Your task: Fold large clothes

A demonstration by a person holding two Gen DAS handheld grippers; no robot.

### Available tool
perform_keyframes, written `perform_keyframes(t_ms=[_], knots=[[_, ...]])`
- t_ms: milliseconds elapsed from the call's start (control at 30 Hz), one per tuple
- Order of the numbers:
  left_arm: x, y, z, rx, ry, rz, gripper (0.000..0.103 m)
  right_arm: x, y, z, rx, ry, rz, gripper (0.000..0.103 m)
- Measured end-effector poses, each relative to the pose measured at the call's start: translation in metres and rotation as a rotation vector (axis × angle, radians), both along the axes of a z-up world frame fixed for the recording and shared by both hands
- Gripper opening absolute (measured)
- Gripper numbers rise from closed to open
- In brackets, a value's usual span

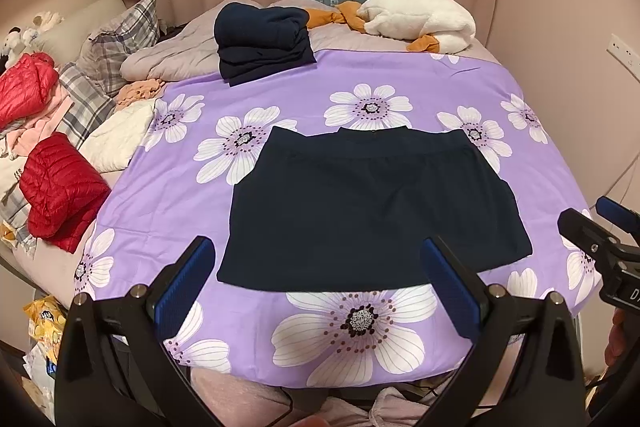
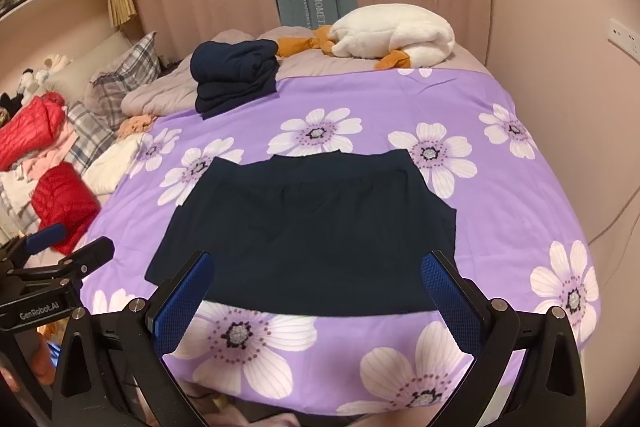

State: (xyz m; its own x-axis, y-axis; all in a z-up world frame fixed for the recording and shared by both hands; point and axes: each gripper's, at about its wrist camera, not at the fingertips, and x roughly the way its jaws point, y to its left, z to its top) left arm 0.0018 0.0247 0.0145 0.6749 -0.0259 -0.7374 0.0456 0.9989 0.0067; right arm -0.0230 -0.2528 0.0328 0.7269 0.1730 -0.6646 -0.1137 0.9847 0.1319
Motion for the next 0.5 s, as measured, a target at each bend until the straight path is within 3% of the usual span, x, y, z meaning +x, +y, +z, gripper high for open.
perform_keyframes(t_ms=[500], knots=[[0.0026, -0.0001, -0.0002, 0.006, 0.006, -0.003, 0.103, 0.0038, 0.0037, -0.0023, -0.002, 0.012, 0.007, 0.103]])
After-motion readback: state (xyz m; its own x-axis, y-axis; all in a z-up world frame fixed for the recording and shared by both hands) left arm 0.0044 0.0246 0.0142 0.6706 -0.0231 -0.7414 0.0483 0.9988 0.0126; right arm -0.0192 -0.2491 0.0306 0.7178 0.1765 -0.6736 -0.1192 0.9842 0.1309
